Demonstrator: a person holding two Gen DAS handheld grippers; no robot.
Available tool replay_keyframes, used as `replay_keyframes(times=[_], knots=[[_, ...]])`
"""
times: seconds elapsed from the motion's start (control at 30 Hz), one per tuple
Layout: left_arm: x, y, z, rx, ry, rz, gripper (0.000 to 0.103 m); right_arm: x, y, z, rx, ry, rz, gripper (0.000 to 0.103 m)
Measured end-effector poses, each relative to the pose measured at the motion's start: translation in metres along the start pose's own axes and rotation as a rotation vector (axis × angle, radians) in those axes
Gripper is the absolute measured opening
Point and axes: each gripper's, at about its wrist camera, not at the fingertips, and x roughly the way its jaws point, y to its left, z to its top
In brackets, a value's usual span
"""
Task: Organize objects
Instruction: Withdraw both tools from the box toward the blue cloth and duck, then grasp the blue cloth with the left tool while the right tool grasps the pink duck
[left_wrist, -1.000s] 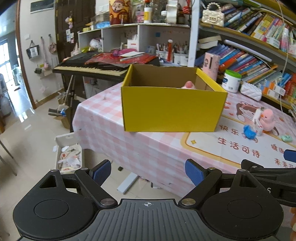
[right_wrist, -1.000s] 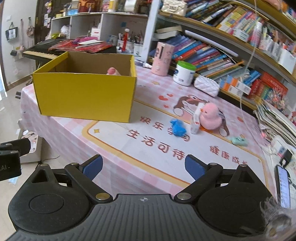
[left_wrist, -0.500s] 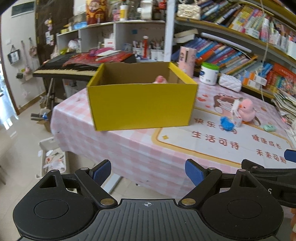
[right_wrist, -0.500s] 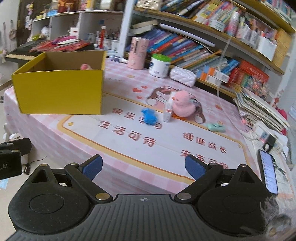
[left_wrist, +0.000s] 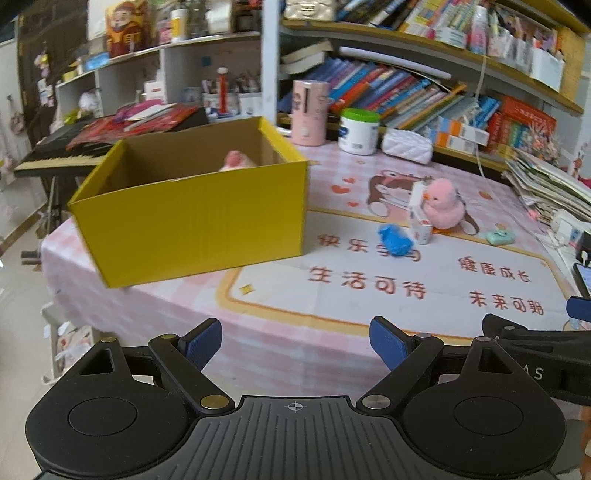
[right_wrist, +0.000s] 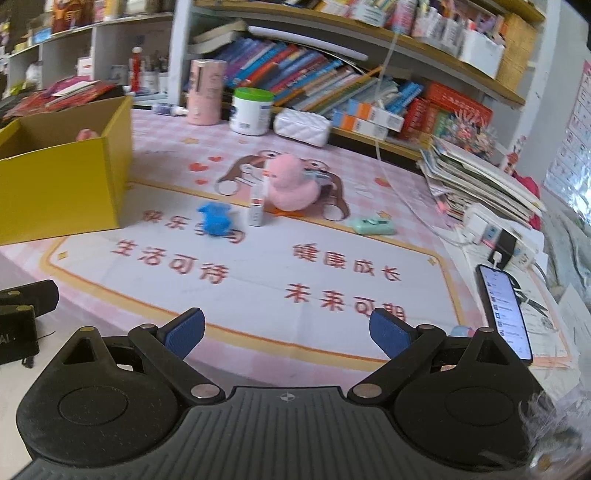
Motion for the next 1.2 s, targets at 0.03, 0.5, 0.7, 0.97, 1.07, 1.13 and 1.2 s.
replay_keyframes(times=[0.03,0.5,0.7,0.97,1.07,1.13,1.2], knots=[[0.003,-0.004,0.002,0.006,0.001,-0.004,0.089,0.004,-0.005,0.002,0.008,0.006,-0.004,0.096],[0.046,-0.046,0.04,-0.006,0.002,-0.025,0.089,0.053,-0.047,0.043,0.01,0.009,-0.01,0.096],[0.066,-0.066,0.055,-0.001,0.004,-0.013,0.088,0.077,-0.064,0.062,0.003,0.0,0.022,0.096],[0.094,-0.089,0.067,0.007,0.024,0.007,0.071,0.11,-0.082,0.084,0.014,0.002,0.1,0.092],[0.108,-0.095,0.071,0.004,0.051,0.013,0.061,0.121,-0.085,0.09,0.0,0.003,0.134,0.085],[0.117,-0.099,0.074,-0.011,0.068,0.008,0.058,0.128,-0.085,0.093,-0.011,0.004,0.158,0.082],[0.126,-0.104,0.078,-0.021,0.072,0.004,0.057,0.133,-0.086,0.096,-0.024,0.0,0.181,0.078]])
